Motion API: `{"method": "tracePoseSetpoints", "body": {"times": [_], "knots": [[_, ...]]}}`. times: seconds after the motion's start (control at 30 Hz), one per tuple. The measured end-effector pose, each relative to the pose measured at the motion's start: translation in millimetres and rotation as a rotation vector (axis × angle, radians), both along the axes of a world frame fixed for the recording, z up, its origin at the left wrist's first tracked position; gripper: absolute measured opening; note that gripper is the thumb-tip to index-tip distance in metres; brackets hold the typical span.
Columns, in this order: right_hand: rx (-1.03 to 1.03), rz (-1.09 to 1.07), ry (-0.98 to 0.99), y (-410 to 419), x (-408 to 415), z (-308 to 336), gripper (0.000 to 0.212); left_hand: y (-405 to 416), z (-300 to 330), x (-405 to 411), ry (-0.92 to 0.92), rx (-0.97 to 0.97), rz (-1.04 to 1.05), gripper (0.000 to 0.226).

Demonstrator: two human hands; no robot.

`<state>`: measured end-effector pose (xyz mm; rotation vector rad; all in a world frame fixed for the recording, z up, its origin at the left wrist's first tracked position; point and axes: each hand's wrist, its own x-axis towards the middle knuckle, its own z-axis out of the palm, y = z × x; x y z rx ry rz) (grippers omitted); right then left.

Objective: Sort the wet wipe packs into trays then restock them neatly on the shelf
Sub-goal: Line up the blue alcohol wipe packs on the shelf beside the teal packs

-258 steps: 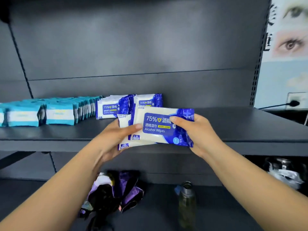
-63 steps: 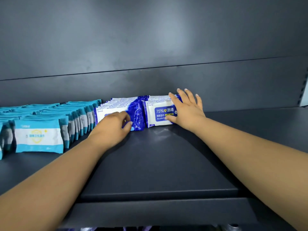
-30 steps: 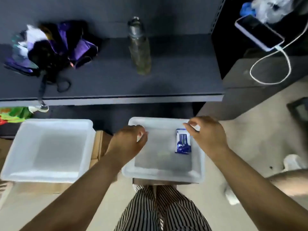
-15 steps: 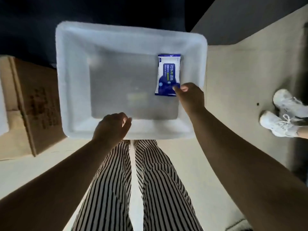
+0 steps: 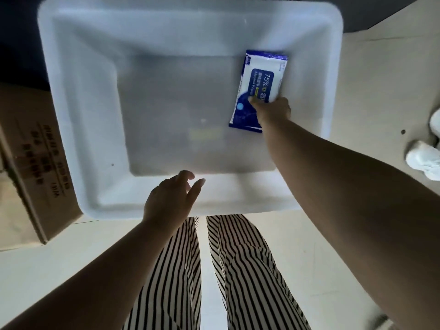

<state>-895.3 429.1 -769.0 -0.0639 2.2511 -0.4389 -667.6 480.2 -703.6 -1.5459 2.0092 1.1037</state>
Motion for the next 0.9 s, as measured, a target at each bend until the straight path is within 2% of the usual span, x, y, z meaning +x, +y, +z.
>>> {"method": "tracePoseSetpoints", "body": {"times": [0.07,0.13,0.3,0.33,0.4,0.5,0.57,0.63,0.7,0.77,0.83,0.9], "knots": [[-0.047,-0.044,-0.010,5,-2,3,0.057,-4,-1,-1,0.013,0.056,-0.003,0.047],[-0.089,-0.008,0.062,15,-4,12,0.039,-9,0,-6,0.026,0.101,-0.028,0.049],[-0.170,0.044,0.173,47,-6,62,0.008,-28,-1,-25,0.048,0.122,-0.227,0.056],[-0.179,0.062,0.190,53,-6,74,0.007,-34,-2,-31,0.063,0.120,-0.221,0.056],[-0.233,0.017,0.231,66,-9,97,0.020,-49,-3,-48,0.107,0.119,-0.181,0.057],[-0.309,-0.205,0.235,79,-16,121,0.037,-76,-13,-76,0.133,0.080,-0.111,0.058],[-0.349,-0.319,0.217,88,-20,125,0.030,-95,-23,-98,0.172,-0.015,-0.163,0.057],[-0.379,-0.397,0.187,94,-22,125,0.012,-114,-34,-123,0.212,-0.111,-0.295,0.059],[-0.415,-0.465,0.161,98,-21,122,0.017,-129,-47,-148,0.238,-0.122,-0.376,0.064],[-0.457,-0.520,0.152,100,-20,119,0.021,-138,-63,-166,0.224,-0.050,-0.274,0.068],[-0.495,-0.564,0.149,102,-18,117,0.020,-138,-72,-178,0.204,0.023,-0.049,0.073],[-0.500,-0.586,0.157,104,-15,113,0.020,-131,-77,-183,0.099,0.046,0.129,0.084]]}}
